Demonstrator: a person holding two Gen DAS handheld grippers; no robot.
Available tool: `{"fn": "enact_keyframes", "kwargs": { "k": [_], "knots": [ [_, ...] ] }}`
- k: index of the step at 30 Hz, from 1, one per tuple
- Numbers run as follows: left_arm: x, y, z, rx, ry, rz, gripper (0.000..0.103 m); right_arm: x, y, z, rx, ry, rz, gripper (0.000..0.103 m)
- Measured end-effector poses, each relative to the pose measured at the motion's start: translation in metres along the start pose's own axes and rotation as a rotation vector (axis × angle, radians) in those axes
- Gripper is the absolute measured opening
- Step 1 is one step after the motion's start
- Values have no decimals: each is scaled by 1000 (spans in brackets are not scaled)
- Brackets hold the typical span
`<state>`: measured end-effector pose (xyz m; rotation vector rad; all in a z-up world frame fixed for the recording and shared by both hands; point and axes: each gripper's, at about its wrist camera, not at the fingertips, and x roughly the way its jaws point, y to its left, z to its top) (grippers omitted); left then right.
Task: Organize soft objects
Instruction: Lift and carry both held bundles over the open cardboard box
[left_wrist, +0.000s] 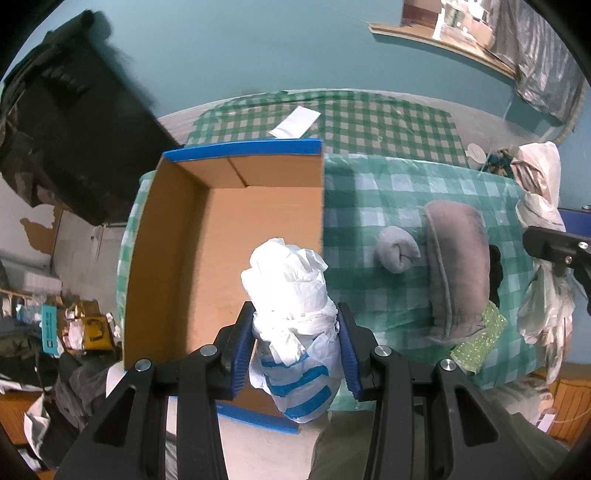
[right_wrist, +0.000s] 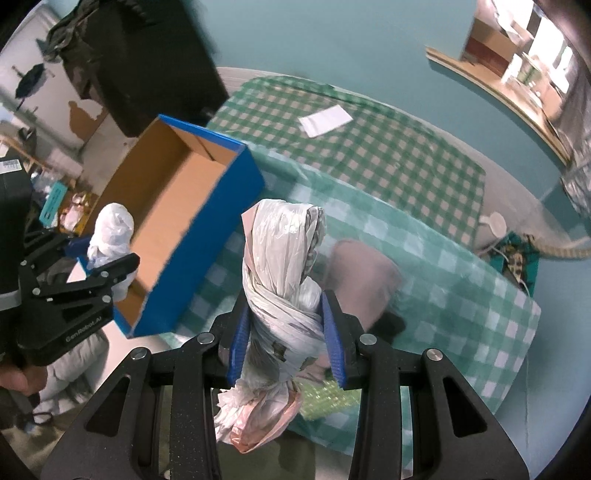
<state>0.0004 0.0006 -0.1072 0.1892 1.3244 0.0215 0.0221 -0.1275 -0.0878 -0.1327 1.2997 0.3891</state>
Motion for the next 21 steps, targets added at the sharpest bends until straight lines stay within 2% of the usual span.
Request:
{"fn": "enact_keyframes", "kwargs": {
  "k": [21],
  "knots": [
    [1, 78, -12, -168, 3, 37, 42, 29, 93, 52, -164, 1, 51, 37]
  ]
}}
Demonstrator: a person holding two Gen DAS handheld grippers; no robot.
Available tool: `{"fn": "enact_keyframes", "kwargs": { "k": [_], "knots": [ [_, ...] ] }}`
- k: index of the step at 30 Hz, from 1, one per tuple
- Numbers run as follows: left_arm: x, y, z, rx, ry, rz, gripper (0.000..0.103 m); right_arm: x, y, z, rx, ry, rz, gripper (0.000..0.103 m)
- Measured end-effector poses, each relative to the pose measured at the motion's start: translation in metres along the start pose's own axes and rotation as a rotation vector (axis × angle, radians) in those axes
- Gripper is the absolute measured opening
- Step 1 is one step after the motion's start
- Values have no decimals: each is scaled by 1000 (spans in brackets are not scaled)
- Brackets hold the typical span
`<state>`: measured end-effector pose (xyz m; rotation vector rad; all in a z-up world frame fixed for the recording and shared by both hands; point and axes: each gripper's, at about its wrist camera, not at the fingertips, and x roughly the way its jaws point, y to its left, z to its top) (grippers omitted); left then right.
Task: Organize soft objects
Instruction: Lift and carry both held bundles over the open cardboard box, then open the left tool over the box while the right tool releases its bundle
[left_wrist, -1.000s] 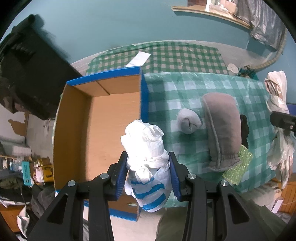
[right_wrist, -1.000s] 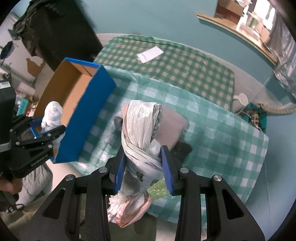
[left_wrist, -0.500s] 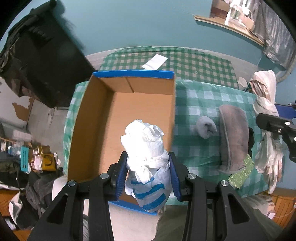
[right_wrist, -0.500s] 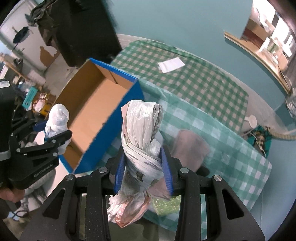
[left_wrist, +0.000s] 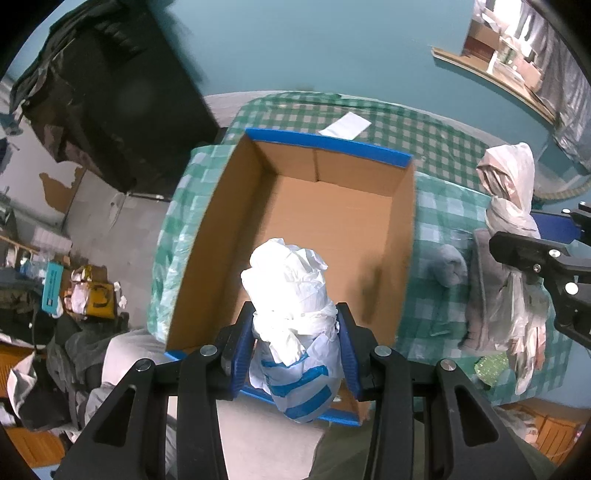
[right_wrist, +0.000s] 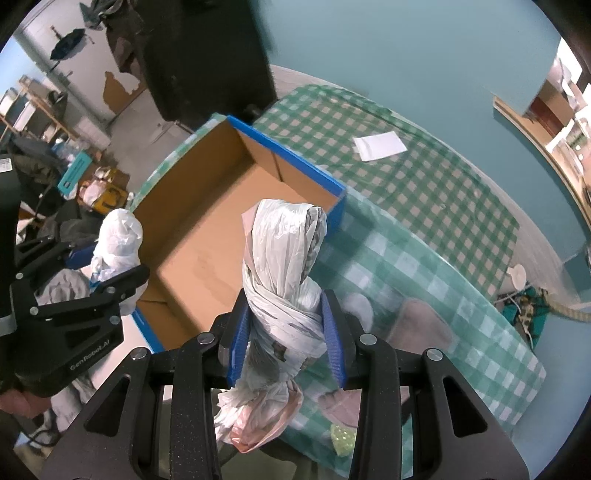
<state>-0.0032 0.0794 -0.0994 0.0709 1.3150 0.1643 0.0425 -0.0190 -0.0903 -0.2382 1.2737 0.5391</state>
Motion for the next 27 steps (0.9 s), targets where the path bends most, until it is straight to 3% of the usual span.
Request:
{"fn": "enact_keyframes", "kwargs": {
  "k": [27],
  "knots": [
    [52, 70, 6, -54, 83, 36, 43, 68, 52, 48, -16, 71, 60, 37]
  ]
}}
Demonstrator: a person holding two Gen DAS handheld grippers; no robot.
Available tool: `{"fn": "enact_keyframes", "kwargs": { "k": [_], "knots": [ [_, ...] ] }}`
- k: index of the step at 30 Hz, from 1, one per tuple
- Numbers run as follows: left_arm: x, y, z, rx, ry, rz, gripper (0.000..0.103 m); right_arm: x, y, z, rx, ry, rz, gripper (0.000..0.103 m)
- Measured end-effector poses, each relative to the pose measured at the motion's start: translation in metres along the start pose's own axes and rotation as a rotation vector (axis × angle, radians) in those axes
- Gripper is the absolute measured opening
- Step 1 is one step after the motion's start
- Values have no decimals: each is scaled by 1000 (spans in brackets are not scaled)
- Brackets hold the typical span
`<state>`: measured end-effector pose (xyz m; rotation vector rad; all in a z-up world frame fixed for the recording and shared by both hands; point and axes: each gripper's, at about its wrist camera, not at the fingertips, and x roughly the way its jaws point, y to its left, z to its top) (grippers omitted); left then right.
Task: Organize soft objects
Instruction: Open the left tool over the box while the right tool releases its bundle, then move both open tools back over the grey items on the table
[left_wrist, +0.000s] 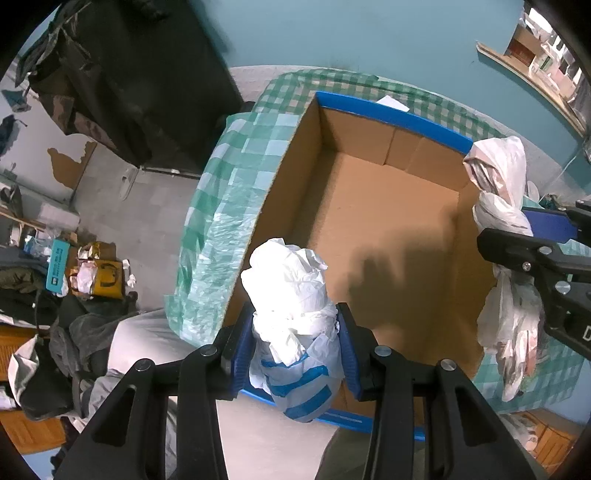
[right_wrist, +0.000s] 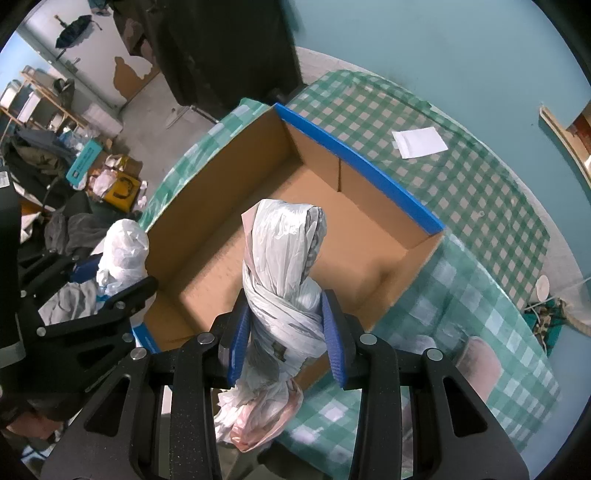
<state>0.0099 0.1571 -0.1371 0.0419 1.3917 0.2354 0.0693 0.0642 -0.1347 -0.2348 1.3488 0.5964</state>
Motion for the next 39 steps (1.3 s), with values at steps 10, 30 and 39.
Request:
{"fn": "enact_keyframes", "kwargs": {
  "k": [10, 30, 39],
  "knots": [
    [-1, 6, 3, 2, -17, 9, 66, 0, 3, 6, 19, -30, -39, 65],
    [-28, -21, 5, 49, -66, -14, 73, -30, -20, -12, 67, -54, -57, 71],
    [-42, -45, 2, 86, -86, -22, 75, -50, -45, -31, 112, -74, -59, 72]
  ]
}}
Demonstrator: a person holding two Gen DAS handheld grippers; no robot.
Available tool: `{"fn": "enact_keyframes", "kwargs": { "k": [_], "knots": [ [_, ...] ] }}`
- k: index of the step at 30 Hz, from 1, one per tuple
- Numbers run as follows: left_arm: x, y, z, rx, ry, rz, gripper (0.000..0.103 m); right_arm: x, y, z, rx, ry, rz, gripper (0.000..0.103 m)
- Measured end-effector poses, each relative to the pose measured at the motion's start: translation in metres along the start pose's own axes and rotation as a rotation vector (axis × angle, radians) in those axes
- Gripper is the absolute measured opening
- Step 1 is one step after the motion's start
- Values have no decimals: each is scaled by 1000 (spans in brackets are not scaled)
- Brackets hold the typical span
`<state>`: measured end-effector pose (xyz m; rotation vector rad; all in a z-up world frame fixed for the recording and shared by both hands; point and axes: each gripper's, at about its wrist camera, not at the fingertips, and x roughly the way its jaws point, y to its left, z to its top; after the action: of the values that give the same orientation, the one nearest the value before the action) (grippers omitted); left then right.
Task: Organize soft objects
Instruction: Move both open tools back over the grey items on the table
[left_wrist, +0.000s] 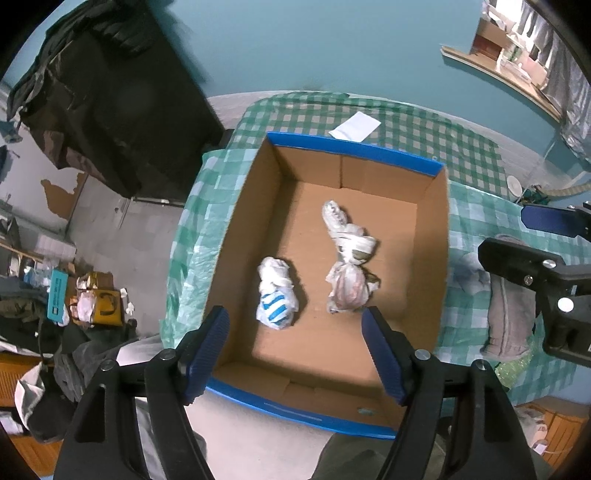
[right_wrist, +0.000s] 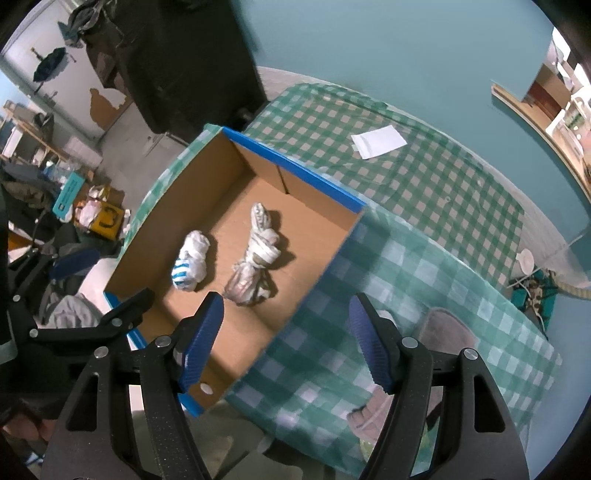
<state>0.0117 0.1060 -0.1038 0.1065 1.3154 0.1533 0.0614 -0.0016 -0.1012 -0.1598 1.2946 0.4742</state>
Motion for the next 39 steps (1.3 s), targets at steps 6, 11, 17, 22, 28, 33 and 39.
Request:
{"fn": "enact_keyframes", "kwargs": {
  "k": [6, 11, 17, 22, 28, 33, 39],
  "knots": [
    [-4, -22, -2, 40, -3, -4, 76, -9, -22, -16, 32, 4, -14, 72],
    [-10, -44, -4, 81, -10, -8, 76, -16, -45, -33, 79, 8, -26, 72],
    [-15, -71, -5, 126, -20, -15, 82, -25, -77, -55, 149, 13, -40, 72],
    [-18, -93, -5, 166, -23, -29, 82, -32, -100, -71, 187, 17, -60, 72],
    [-19, -117, -4, 206, -23, -44, 82, -39, -126, -89, 225, 22, -78, 72],
    [-17, -136, -3, 230, -18, -60, 82, -41, -145, -103, 254, 28, -85, 72],
    [-11, -159, -2, 263, -8, -75, 82, -36, -169, -120, 295, 35, -77, 72]
  ]
}}
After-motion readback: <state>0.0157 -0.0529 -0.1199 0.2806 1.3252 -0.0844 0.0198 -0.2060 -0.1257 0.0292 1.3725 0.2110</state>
